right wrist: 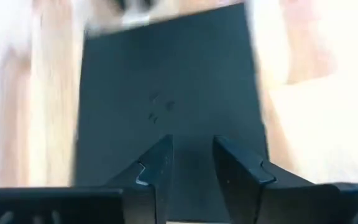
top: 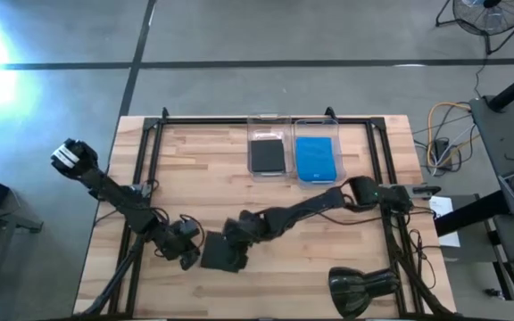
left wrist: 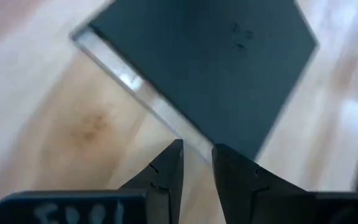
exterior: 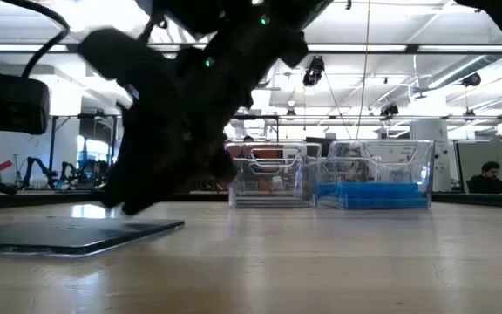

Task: Pick & place jewel cases by type
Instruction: Put the black CD case into the left transparent bin

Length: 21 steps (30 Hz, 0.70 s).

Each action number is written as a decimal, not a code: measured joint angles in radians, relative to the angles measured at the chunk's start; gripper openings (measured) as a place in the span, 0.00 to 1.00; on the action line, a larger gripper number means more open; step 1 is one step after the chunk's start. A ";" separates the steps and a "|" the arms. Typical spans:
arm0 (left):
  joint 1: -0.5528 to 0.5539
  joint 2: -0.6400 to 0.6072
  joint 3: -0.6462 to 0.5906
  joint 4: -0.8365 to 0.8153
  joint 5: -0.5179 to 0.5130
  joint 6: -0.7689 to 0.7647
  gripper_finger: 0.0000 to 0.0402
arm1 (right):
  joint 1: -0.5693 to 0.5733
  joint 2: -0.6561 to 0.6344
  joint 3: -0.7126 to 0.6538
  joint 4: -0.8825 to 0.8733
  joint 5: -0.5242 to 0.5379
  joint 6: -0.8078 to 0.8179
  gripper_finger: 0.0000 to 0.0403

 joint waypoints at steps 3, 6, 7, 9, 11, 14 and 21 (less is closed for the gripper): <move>-0.008 -0.050 0.002 0.007 -0.075 -0.061 0.17 | -0.009 -0.056 0.000 -0.046 -0.027 0.136 0.30; -0.012 -0.094 0.002 -0.025 -0.159 -0.112 0.17 | -0.006 -0.100 -0.003 -0.097 -0.045 0.226 0.34; -0.015 -0.106 0.002 -0.044 -0.183 -0.130 0.17 | -0.006 -0.106 -0.007 -0.121 -0.046 0.254 0.36; -0.019 -0.126 0.002 -0.094 -0.216 -0.189 0.17 | -0.005 -0.107 -0.012 -0.145 -0.046 0.335 0.40; -0.022 -0.126 -0.006 -0.141 -0.227 -0.241 0.17 | 0.001 -0.106 -0.023 -0.147 -0.049 0.412 0.45; -0.024 -0.115 -0.035 -0.149 -0.210 -0.321 0.17 | 0.017 -0.091 -0.038 -0.144 -0.063 0.520 0.51; -0.023 -0.066 -0.071 0.004 -0.210 -0.385 0.17 | 0.054 -0.068 -0.085 -0.134 -0.062 0.683 0.62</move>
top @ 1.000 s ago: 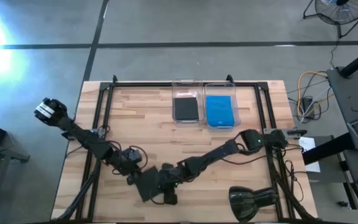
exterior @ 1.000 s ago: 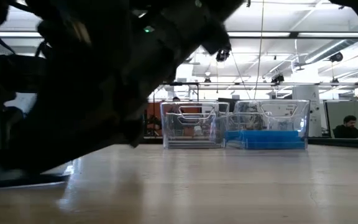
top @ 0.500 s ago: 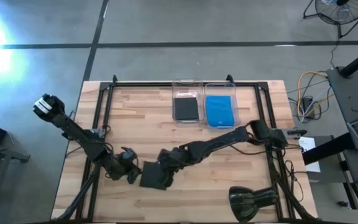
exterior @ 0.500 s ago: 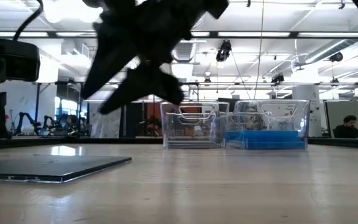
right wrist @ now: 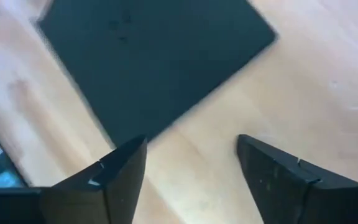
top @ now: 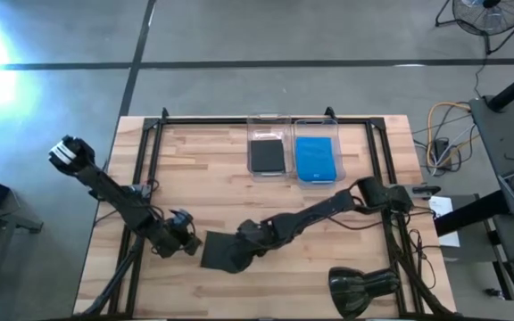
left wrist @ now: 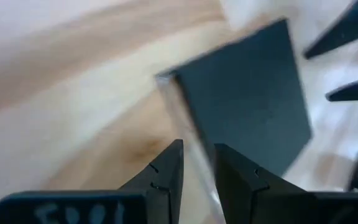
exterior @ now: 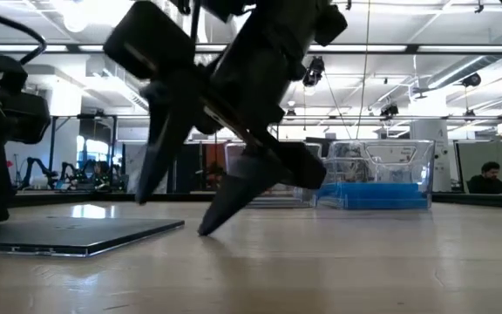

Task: Pick & place jewel cases by type
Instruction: Put the black CD case into the left transparent bin

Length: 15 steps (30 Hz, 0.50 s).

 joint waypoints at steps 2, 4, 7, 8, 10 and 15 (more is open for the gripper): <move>0.000 0.029 0.002 0.055 0.000 0.020 0.17 | 0.007 0.006 -0.001 0.021 0.023 0.021 0.64; 0.000 0.067 0.004 0.104 0.003 0.034 0.17 | 0.009 0.015 -0.003 0.053 0.034 0.039 0.65; 0.000 0.126 0.006 0.194 0.014 0.037 0.17 | 0.005 0.031 -0.001 0.113 0.009 0.068 0.66; 0.000 0.142 0.004 0.224 0.010 0.040 0.17 | 0.002 0.033 -0.001 0.115 0.000 0.073 0.66; -0.001 0.163 0.002 0.268 0.010 0.051 0.17 | -0.002 0.035 -0.002 0.109 -0.011 0.072 0.66; -0.008 0.163 0.019 0.232 0.075 0.125 0.17 | -0.012 0.015 -0.005 0.101 -0.026 0.000 0.66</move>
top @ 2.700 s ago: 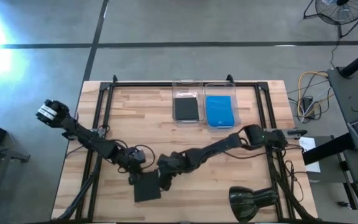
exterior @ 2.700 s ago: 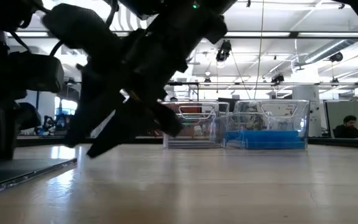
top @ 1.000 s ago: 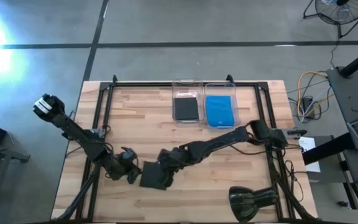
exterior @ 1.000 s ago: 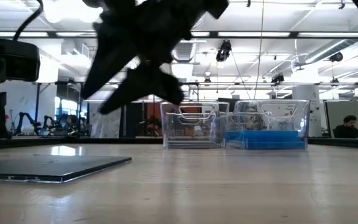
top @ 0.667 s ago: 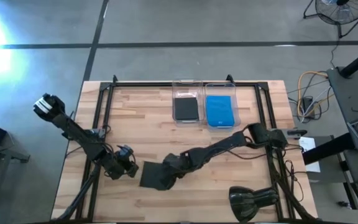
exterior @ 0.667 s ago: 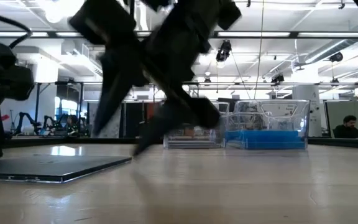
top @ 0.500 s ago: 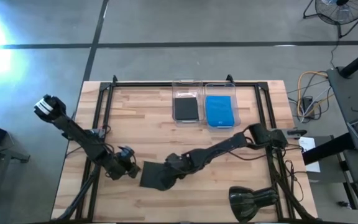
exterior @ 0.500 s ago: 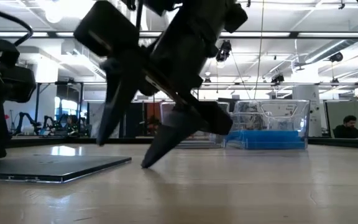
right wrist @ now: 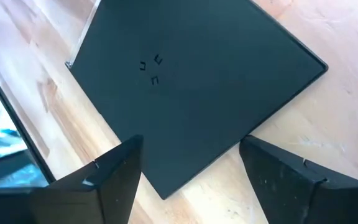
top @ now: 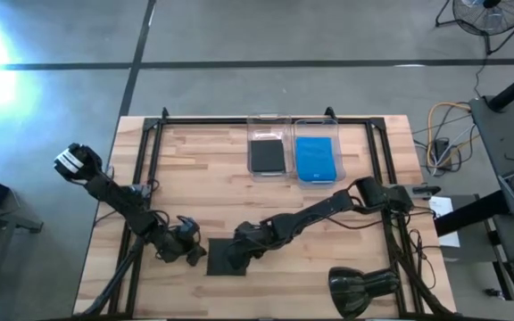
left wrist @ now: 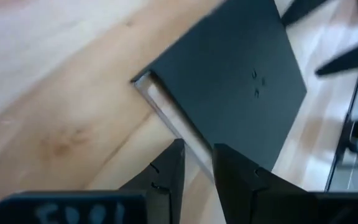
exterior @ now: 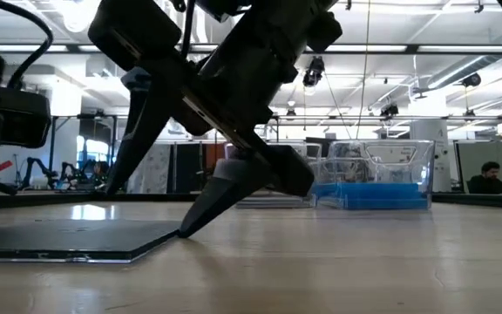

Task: Pick & place jewel cases by type
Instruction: Put the black CD case into the left transparent bin

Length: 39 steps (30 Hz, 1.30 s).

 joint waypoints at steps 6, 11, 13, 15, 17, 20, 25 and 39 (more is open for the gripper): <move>-0.049 0.003 0.001 -0.048 0.079 0.066 0.17 | -0.003 -0.075 -0.003 0.049 0.045 -0.158 0.63; -0.050 0.003 0.000 -0.054 0.080 0.071 0.17 | -0.003 -0.096 0.005 0.197 0.050 -0.269 0.63; -0.049 0.003 0.000 -0.053 0.065 0.071 0.17 | -0.002 -0.084 0.000 0.207 0.048 -0.277 0.63; -0.047 0.003 0.000 -0.052 0.051 0.070 0.17 | -0.004 -0.073 0.000 0.229 0.042 -0.252 0.62; -0.043 0.003 0.000 -0.047 0.032 0.069 0.17 | -0.007 -0.060 0.003 0.234 0.028 -0.194 0.62; -0.039 0.004 -0.001 -0.035 0.011 0.069 0.17 | -0.014 -0.038 0.002 0.224 -0.023 -0.118 0.60; -0.038 0.004 0.000 -0.035 -0.003 0.072 0.17 | -0.031 -0.035 0.002 0.222 -0.047 -0.013 0.46; -0.100 -0.104 0.063 -0.032 0.006 0.078 0.17 | -0.219 -0.322 0.017 -0.192 0.140 -0.522 0.02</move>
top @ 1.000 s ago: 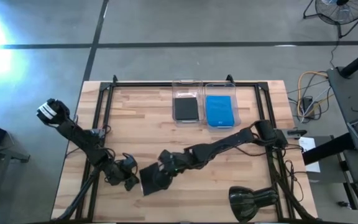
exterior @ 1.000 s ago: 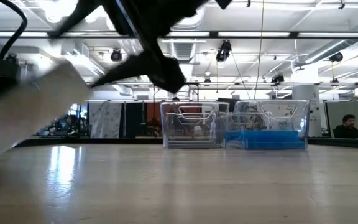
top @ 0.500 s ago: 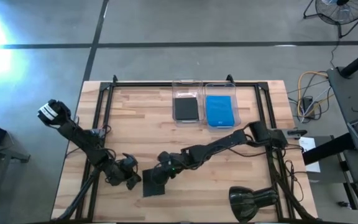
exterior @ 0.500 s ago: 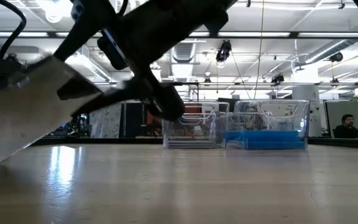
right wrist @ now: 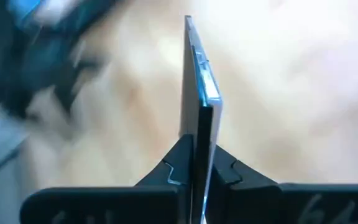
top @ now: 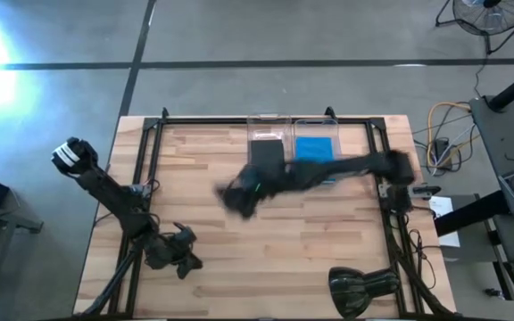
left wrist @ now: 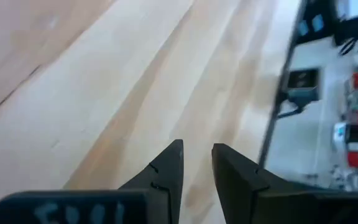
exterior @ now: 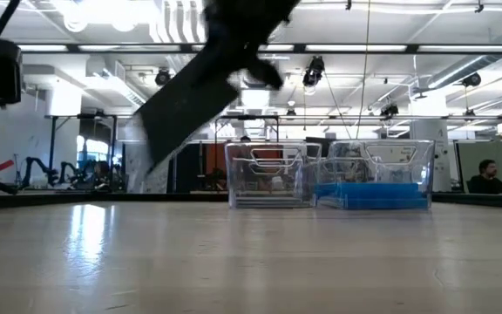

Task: Pick & place jewel cases by type
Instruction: Put the black CD case into the left transparent bin, then return to Home Position

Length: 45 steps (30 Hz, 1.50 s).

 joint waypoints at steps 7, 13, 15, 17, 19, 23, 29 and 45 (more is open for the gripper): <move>-0.001 -0.030 0.004 0.003 -0.168 -0.004 0.17 | -0.128 -0.248 0.035 -0.123 0.500 -0.367 0.02; 0.002 -0.031 0.004 -0.001 -0.242 0.016 0.17 | -0.143 -0.216 0.033 -0.318 0.625 -0.374 0.02; 0.005 -0.031 0.003 -0.005 -0.257 0.018 0.17 | -0.145 -0.156 0.030 -0.358 0.676 -0.394 0.02; 0.007 -0.031 0.002 -0.018 -0.268 0.019 0.17 | -0.156 -0.092 0.029 -0.376 0.678 -0.468 0.04; 0.011 -0.031 0.002 -0.030 -0.271 0.019 0.17 | -0.161 -0.038 0.029 -0.392 0.677 -0.534 0.07; 0.012 -0.031 0.001 -0.031 -0.274 0.004 0.17 | -0.160 0.049 0.064 -0.499 0.676 -0.563 0.17; 0.013 -0.032 0.001 -0.030 -0.273 -0.007 0.17 | -0.160 0.055 0.196 -0.599 0.680 -0.566 0.35; 0.038 -0.087 0.001 -0.028 -0.333 -0.010 0.17 | -0.088 -0.250 0.407 -0.861 0.497 -0.073 0.55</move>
